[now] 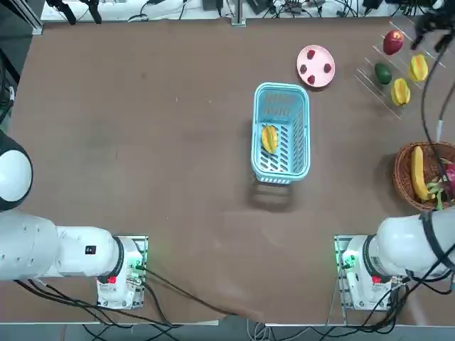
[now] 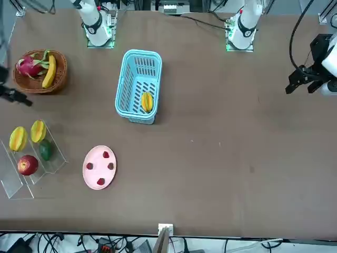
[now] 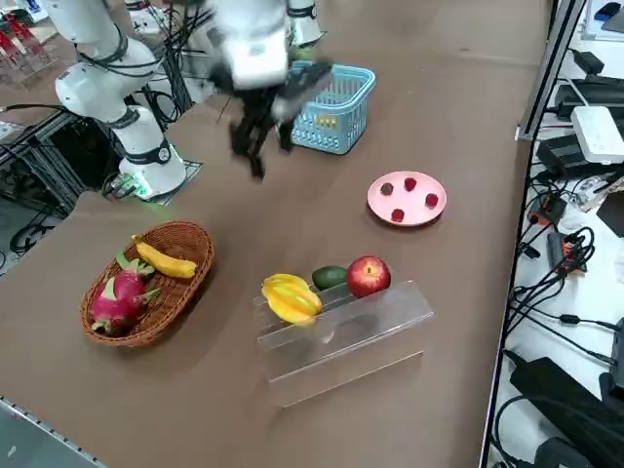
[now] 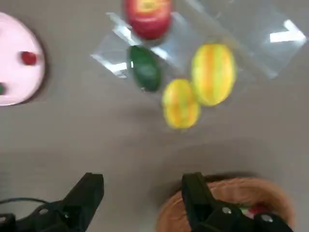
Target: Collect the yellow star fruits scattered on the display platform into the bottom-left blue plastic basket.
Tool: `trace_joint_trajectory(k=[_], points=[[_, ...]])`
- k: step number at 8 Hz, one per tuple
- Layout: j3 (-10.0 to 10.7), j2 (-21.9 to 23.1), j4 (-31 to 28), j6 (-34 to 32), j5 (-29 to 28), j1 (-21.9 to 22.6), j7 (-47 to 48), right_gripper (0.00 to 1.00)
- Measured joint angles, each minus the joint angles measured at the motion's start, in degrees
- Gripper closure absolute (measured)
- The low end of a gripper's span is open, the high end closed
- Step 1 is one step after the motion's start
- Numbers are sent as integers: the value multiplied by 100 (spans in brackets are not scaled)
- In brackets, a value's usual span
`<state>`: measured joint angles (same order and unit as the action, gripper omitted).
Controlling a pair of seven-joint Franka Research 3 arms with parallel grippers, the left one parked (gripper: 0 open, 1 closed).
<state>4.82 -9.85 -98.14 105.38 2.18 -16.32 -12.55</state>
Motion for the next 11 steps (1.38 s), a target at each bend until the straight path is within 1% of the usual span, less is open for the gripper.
trace_joint_trajectory(k=[1, 2, 3, 5, 7, 9, 11], points=[[-6, -387, 277, 104, 0, -288, -391, 0], [-16, -733, 514, 234, 1, -460, -643, 0], [-26, -1006, 649, 405, 2, -574, -824, 0], [-31, -1407, 735, 861, 2, -747, -1136, 0], [-54, -1669, 774, 1190, 0, -814, -1157, 0], [-137, -1773, 828, 1474, -5, -816, -1157, 0], [-172, -1858, 832, 1799, -240, -816, -1136, 0]])
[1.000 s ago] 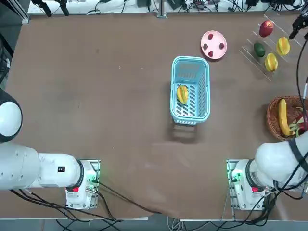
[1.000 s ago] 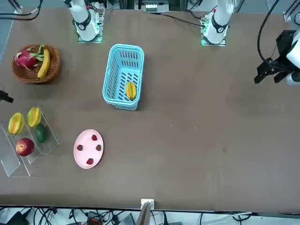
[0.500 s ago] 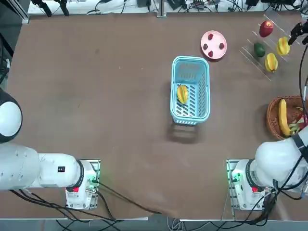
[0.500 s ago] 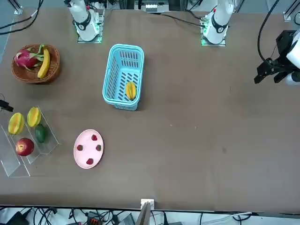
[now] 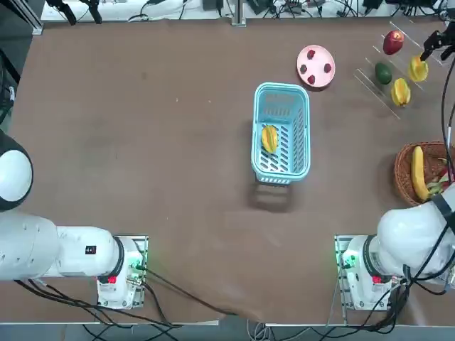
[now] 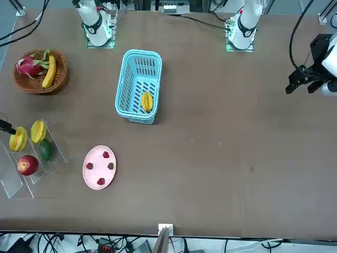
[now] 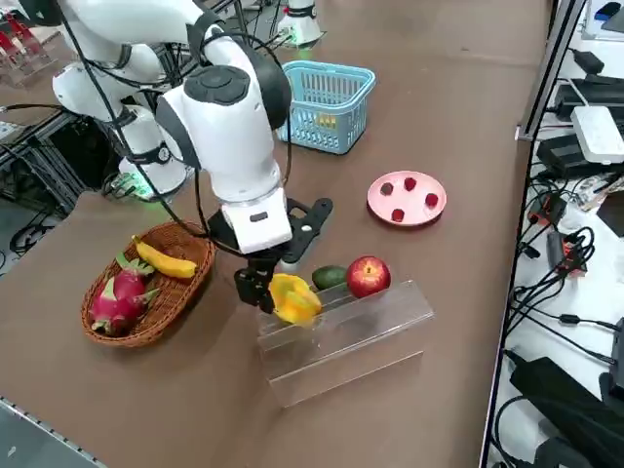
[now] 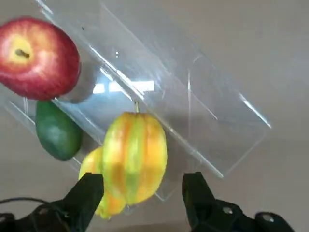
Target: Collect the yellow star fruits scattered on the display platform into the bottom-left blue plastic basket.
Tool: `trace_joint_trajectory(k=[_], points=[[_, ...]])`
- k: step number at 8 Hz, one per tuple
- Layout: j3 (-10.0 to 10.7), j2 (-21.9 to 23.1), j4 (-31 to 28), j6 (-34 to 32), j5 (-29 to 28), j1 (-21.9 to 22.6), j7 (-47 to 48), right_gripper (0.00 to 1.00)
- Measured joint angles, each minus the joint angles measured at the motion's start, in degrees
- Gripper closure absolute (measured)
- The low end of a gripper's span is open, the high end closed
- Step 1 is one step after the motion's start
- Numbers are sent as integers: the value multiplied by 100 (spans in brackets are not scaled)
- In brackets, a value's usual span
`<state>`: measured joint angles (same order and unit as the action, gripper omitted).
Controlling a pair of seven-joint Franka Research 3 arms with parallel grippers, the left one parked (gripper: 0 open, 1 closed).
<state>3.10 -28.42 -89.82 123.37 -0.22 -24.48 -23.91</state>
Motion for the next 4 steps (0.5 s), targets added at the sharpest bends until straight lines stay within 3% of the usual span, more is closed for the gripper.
trace_joint_trajectory(k=[4], points=[[-35, -137, 4, 155, -220, 24, 155, 0]])
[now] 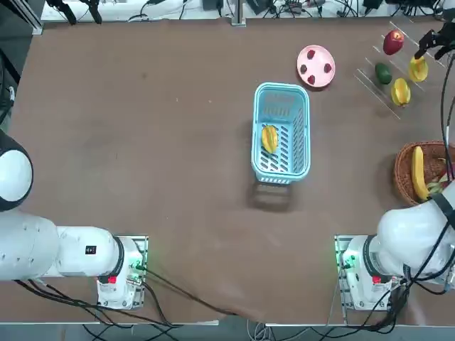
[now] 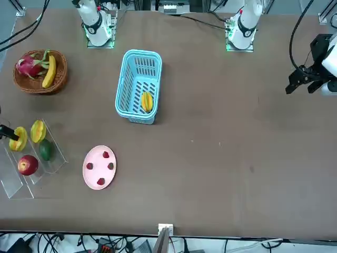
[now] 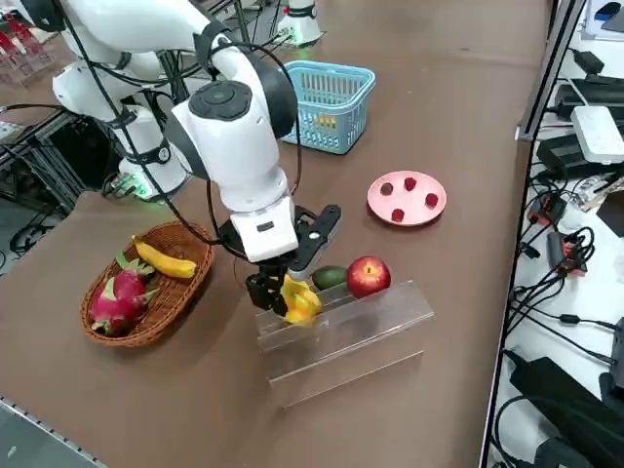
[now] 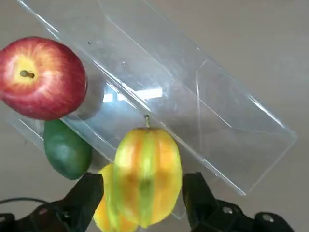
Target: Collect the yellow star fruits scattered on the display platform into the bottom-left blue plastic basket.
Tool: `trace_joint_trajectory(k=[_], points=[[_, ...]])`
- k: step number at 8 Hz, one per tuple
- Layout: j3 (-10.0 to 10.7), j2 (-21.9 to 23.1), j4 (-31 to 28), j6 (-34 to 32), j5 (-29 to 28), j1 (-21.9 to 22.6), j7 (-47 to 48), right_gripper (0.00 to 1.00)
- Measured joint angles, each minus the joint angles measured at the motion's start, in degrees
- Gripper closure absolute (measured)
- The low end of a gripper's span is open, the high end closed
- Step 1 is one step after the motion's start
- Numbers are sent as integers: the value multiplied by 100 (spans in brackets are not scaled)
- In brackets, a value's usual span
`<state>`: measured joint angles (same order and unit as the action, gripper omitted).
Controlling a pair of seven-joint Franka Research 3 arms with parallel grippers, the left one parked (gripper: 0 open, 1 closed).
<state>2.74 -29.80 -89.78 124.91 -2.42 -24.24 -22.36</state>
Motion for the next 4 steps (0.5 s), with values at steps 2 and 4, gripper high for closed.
trace_joint_trajectory(k=[2, 4], points=[[-14, -39, 1, 10, -5, 51, 25, 1], [-17, -99, 2, 14, -6, 53, 31, 3]])
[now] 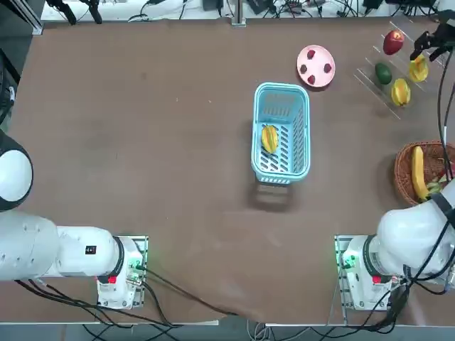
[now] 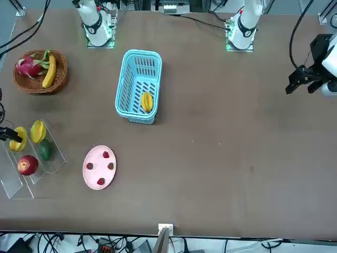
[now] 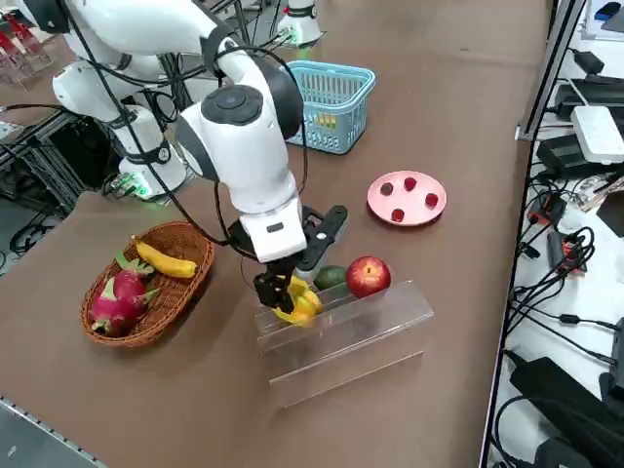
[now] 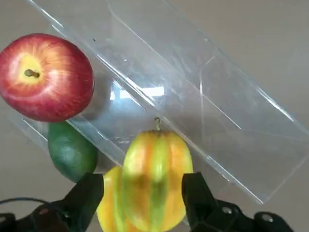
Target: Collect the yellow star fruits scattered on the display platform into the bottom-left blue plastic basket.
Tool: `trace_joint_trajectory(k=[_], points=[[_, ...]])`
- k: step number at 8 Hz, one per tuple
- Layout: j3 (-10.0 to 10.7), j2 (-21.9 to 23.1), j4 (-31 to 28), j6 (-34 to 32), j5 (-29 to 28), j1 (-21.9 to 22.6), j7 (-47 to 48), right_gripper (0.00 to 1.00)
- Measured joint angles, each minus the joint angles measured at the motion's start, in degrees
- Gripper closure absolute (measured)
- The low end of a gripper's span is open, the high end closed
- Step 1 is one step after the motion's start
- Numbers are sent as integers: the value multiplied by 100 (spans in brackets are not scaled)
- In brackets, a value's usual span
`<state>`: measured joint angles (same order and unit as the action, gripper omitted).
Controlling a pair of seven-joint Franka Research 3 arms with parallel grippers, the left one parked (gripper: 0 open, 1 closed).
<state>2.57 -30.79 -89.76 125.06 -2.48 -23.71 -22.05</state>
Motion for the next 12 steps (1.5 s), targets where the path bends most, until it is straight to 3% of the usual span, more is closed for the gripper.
trace_joint_trajectory(k=[5, 6, 8, 9, 10, 11, 12], points=[[1, -41, 3, 41, 0, -2, 0, 9], [2, -51, 3, 71, 1, -2, 0, 16], [3, -75, 32, 140, 0, -4, 9, 53], [3, -87, 73, 142, 0, -4, 11, 55], [3, -95, 113, 142, 1, -4, 11, 74], [3, -97, 157, 141, 1, -3, 11, 82], [3, -97, 205, 97, 4, -2, 11, 82]])
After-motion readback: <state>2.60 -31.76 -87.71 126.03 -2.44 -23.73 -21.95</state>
